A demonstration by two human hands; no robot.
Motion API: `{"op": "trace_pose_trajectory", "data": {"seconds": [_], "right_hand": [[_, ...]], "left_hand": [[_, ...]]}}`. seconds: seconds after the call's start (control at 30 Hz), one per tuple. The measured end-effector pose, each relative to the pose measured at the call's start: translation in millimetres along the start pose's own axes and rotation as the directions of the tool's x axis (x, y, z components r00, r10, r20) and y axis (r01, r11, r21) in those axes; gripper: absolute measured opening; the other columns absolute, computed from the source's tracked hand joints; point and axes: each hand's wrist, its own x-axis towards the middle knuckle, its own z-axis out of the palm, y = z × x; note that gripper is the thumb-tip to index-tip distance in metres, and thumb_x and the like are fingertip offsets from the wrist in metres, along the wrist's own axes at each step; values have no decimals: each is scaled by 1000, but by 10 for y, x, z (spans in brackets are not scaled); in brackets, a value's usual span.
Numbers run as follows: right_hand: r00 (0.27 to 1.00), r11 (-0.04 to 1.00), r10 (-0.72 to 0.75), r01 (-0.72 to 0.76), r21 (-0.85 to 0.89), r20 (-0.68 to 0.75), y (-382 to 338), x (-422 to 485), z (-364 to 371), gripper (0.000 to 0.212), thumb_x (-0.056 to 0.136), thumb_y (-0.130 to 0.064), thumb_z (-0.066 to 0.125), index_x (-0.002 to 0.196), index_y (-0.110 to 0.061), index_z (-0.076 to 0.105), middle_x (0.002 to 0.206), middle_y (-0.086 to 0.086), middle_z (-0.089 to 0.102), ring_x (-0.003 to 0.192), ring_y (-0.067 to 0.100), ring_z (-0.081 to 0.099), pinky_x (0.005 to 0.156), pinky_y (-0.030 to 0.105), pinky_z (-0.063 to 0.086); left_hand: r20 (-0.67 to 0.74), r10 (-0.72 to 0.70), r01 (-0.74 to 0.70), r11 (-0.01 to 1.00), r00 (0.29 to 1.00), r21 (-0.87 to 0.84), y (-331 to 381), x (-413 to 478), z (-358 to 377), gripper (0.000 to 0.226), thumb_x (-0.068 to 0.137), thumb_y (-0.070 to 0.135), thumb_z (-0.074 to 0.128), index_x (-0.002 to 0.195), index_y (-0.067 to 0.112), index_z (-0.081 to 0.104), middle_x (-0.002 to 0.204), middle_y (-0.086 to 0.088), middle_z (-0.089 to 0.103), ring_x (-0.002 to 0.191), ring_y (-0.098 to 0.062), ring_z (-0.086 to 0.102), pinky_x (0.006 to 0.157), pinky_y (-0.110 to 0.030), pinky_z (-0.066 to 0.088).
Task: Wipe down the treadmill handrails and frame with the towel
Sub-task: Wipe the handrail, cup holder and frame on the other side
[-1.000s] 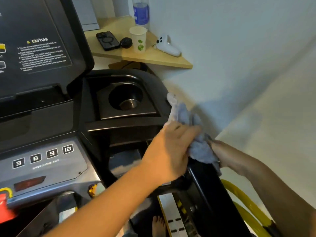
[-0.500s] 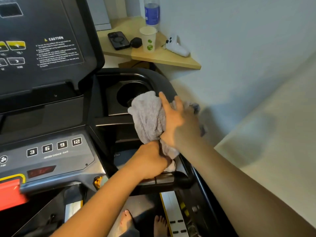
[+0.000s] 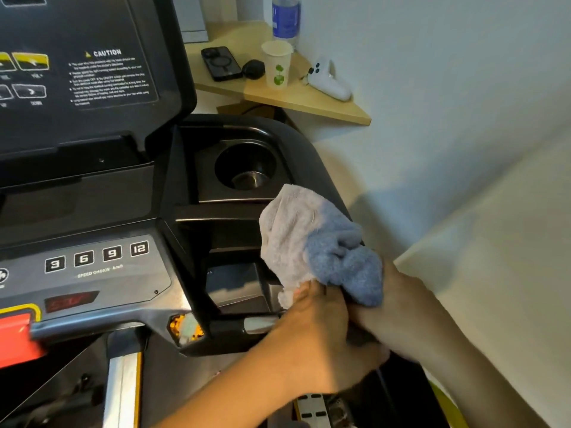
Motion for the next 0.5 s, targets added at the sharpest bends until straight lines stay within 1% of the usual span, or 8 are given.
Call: {"op": "trace_pose_trajectory", "data": {"seconds": [0.03, 0.1, 0.17, 0.23, 0.3, 0.37, 0.43, 0.5], "right_hand": [[1000, 994, -4, 1, 106, 27, -14, 163, 2, 65, 48, -56, 63, 106, -29, 49, 83, -6, 57, 86, 20, 60, 72, 29, 42], [986, 976, -132, 111, 189, 100, -97, 456, -79, 82, 57, -49, 77, 129, -35, 40, 106, -11, 59, 100, 11, 59, 83, 25, 45], [976, 947, -196, 163, 277, 97, -189, 677, -199, 103, 62, -44, 85, 146, -32, 27, 129, -12, 51, 117, 9, 53, 95, 28, 44], [977, 929, -194, 155, 337, 85, -254, 844, -232, 112, 62, -43, 86, 151, -29, 20, 138, -9, 43, 126, 11, 45, 104, 32, 39], [979, 906, -180, 125, 405, 101, -238, 867, -222, 103, 61, -44, 85, 146, -28, 30, 134, -11, 47, 121, 11, 50, 101, 34, 44], [981, 858, -153, 73, 509, 117, -132, 801, -204, 76, 65, -50, 80, 130, -24, 50, 119, -4, 64, 106, 13, 64, 92, 36, 53], [979, 828, -116, 3, 561, 166, 14, 654, -199, 44, 75, -51, 73, 109, -25, 64, 98, 0, 75, 90, 16, 72, 87, 38, 56], [973, 815, -66, -75, 575, 221, 294, 489, -156, 27, 83, -45, 68, 98, -23, 70, 88, 0, 77, 85, 18, 73, 86, 38, 56]], "left_hand": [[-10, -52, 51, 992, 999, -117, -50, 77, -3, 85, 75, 60, 71, 142, 27, 30, 132, 9, 42, 116, -6, 50, 94, -5, 38], [14, -177, 173, 937, 984, -303, -179, 273, -45, 80, 66, 65, 77, 127, 33, 37, 124, 14, 49, 114, -6, 54, 93, -17, 49], [37, -335, 306, 804, 941, -510, -301, 473, -70, 97, 51, 82, 72, 128, 28, 50, 126, 6, 58, 115, -13, 59, 91, -29, 55], [62, -473, 404, 668, 879, -625, -240, 591, -98, 110, 47, 83, 65, 138, 23, 48, 138, -1, 54, 120, -18, 56, 81, -21, 53], [32, -540, 476, 710, 841, -518, -126, 623, -52, 110, 66, 76, 64, 150, 15, 28, 152, -6, 33, 135, -23, 40, 84, -14, 44], [-29, -520, 479, 806, 854, -347, 1, 536, 29, 93, 85, 64, 58, 149, 10, 19, 153, -13, 25, 139, -28, 31, 97, -24, 35], [-71, -436, 424, 895, 897, -137, 134, 413, 68, 72, 93, 55, 52, 139, 6, 28, 144, -18, 37, 131, -32, 40, 96, -31, 37], [-77, -321, 330, 912, 944, 243, 304, 233, 141, 60, 97, 52, 45, 131, 4, 37, 128, -15, 53, 116, -31, 54, 86, -34, 43]]}}
